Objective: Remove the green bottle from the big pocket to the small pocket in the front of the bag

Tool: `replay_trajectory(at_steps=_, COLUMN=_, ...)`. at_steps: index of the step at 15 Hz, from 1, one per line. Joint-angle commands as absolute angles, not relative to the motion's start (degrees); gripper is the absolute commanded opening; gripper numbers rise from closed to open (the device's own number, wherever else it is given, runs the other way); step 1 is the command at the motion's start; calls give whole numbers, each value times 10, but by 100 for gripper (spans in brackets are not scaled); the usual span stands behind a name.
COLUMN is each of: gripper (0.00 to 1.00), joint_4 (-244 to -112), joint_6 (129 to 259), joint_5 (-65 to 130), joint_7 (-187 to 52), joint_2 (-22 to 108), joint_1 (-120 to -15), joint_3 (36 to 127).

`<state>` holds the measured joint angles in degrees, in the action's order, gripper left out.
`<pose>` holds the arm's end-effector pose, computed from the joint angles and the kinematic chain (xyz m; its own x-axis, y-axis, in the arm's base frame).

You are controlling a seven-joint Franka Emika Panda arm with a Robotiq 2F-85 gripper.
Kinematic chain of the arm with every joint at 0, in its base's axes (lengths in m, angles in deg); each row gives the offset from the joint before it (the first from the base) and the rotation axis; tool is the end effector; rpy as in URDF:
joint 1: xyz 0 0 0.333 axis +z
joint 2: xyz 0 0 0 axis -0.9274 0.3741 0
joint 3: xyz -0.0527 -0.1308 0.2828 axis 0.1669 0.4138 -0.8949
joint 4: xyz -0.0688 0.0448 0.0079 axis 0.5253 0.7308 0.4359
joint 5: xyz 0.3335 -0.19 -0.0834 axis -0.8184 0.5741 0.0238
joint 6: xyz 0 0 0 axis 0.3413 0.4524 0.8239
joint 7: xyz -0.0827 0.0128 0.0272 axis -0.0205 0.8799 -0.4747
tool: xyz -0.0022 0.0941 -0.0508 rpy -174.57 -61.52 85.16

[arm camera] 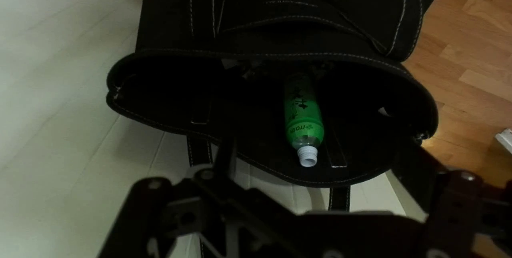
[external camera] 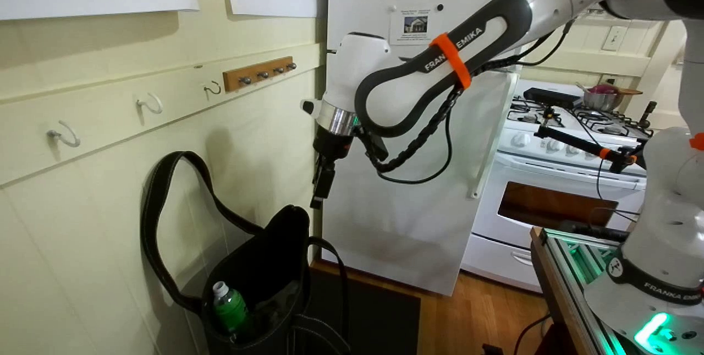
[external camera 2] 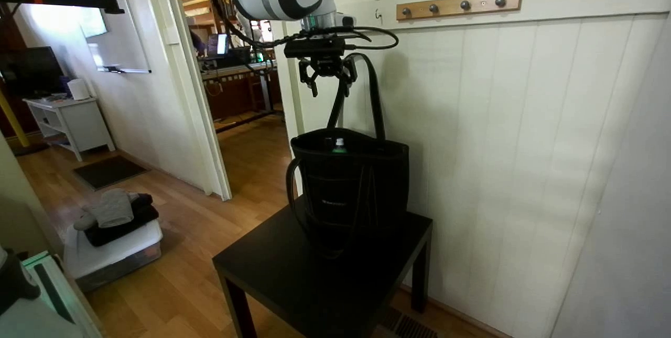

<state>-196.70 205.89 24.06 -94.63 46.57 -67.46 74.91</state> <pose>0.6408 0.0339 0.3299 0.8968 0.3475 0.2738 0.3572 -0.9339 0.0154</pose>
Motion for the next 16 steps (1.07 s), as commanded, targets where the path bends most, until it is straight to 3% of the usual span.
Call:
replay_trajectory(at_steps=1, gripper=100, joint_4=-1897, joint_6=2094, joint_5=213, joint_7=-905, joint_2=541, joint_1=-689, joint_3=723)
replay_trajectory(at_steps=16, gripper=100, joint_4=-1840, joint_6=2074, joint_5=223, joint_7=-878, joint_2=609, joint_1=-693, joint_3=702)
